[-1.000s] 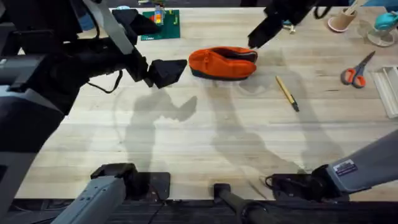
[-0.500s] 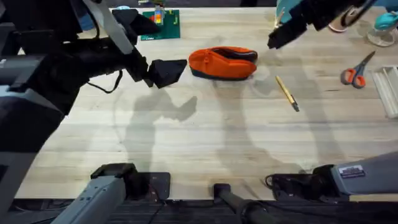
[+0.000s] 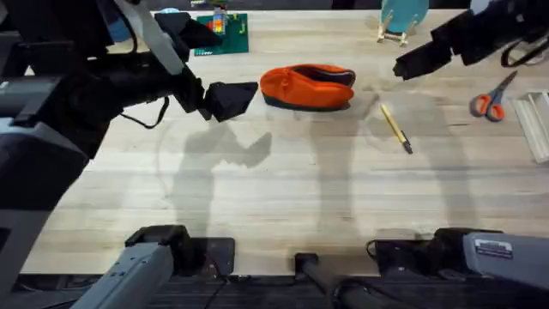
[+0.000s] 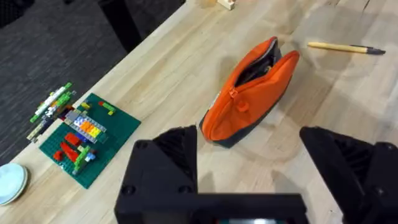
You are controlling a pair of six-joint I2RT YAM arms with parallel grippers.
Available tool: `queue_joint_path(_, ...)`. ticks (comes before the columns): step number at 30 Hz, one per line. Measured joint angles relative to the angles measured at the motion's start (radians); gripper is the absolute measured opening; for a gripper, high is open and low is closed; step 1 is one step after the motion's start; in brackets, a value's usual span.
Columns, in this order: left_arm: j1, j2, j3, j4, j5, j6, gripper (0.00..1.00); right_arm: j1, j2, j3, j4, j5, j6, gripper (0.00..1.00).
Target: Unzip the bag, pick up the pens from the table one at a time and place them inside, then zip the bag closed.
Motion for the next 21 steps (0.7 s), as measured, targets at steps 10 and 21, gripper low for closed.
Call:
queue_joint_path(10,0.0,0.0,0.0,0.0,0.0,0.0,0.993,-0.042,-0.001,-0.112,0.042,0.0,0.024,0.996)
queue_joint_path(21,0.0,0.0,0.0,0.0,0.0,0.0,0.993,-0.043,-0.001,-0.183,0.072,0.004,0.013,0.996)
